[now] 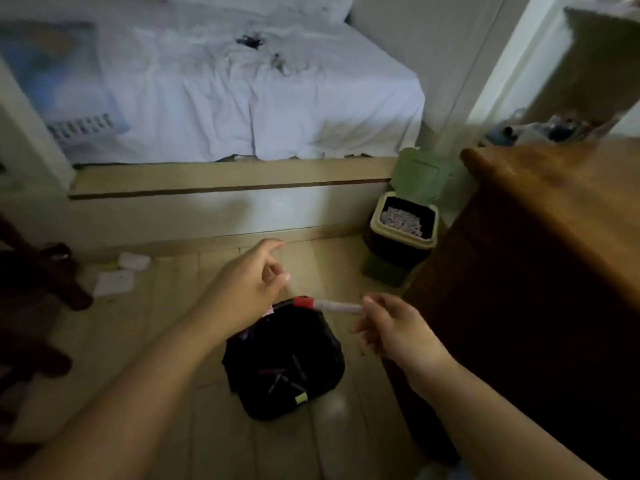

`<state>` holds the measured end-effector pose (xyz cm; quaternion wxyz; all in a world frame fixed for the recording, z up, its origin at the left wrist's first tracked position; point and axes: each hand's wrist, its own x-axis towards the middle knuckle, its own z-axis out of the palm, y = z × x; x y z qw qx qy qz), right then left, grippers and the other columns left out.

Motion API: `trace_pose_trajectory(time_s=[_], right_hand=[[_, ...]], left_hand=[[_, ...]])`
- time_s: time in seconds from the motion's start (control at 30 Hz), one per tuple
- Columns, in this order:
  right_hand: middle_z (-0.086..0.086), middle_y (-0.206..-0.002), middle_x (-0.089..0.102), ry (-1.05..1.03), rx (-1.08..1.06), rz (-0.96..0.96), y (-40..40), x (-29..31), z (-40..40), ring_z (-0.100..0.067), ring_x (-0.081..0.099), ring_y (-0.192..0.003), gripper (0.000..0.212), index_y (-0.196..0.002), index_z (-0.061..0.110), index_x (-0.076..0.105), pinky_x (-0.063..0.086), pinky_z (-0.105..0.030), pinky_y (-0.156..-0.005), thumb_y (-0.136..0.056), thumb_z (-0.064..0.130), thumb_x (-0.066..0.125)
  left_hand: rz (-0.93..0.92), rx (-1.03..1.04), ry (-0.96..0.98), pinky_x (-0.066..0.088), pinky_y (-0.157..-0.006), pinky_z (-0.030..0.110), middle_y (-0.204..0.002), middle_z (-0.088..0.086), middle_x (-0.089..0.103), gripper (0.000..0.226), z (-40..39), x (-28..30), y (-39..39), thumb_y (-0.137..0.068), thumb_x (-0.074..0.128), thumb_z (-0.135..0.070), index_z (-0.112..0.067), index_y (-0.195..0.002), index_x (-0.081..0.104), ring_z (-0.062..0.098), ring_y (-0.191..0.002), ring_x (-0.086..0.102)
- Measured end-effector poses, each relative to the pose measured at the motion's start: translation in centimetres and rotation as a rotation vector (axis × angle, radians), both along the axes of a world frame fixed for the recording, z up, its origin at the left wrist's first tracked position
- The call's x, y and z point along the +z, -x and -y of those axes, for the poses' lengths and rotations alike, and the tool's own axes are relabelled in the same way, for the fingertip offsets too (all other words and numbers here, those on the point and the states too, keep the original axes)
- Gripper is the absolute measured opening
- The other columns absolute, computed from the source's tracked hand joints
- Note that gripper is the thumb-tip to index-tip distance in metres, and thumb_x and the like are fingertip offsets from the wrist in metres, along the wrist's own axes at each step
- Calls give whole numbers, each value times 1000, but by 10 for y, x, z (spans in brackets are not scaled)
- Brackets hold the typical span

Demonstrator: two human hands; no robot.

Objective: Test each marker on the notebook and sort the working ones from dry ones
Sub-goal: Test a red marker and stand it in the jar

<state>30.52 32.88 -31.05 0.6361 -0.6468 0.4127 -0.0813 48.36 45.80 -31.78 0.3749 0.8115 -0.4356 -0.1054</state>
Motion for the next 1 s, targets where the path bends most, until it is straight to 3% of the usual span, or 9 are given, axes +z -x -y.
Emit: trace_pose_trajectory(time_s=[0.1,0.2,0.3,0.5,0.6,0.83,0.93,1.0], right_hand=[[-1,-77,66,25,81,-191,-8,-24,-8,-5,56,-53,29,-122,14,51,45,-15,-49,-97,27,50],[-1,-85,68,118,111,-230,2,-21,-4,-3,58,-59,25,-120,18,52,46,-11,-53,-97,26,50],[3,-91,68,222,135,-205,19,-2,7,-2,61,-65,22,-117,25,55,49,-13,-62,-96,28,51],[5,-90,68,474,132,-102,77,62,34,0,62,-75,20,-114,28,57,47,-10,-65,-94,26,54],[7,-92,69,577,58,-73,129,102,47,-1,64,-78,20,-113,32,58,49,-13,-69,-93,30,53],[5,-78,67,834,-320,-154,294,152,77,-10,61,-72,10,-97,31,65,51,-27,-73,-89,28,62],[11,-74,64,866,-501,-278,373,161,77,-1,56,-67,11,-97,33,63,43,-12,-64,-90,25,60],[16,-78,62,846,-589,-402,423,167,72,3,55,-70,13,-101,35,62,44,-11,-64,-91,29,57]], left_hand=[[-4,17,-36,37,-68,10,-89,-18,54,39,-13,-10,-8,-88,57,-24,-23,-126,46,-2,-83,52],[-4,6,-39,39,-69,11,-91,-16,55,33,-11,-11,-8,-89,56,-23,-23,-121,50,1,-84,53],[10,-33,-9,40,-70,20,-89,-17,54,19,4,-4,4,-89,56,-23,-25,-107,51,2,-84,54],[125,-216,53,43,-72,21,-88,-19,55,12,54,28,53,-88,53,-33,-33,-96,44,0,-79,53],[187,-370,91,48,-74,24,-89,-22,54,13,93,58,95,-89,50,-38,-37,-100,44,-1,-81,53],[313,-796,214,42,-59,7,-92,-28,49,14,190,124,247,-90,49,-40,-44,-99,40,-5,-86,53],[402,-961,228,38,-56,5,-96,-27,47,13,226,144,328,-91,45,-42,-42,-103,40,-4,-84,52],[468,-1036,243,37,-57,8,-94,-24,46,11,245,153,381,-92,43,-41,-41,-103,40,-1,-79,50]])
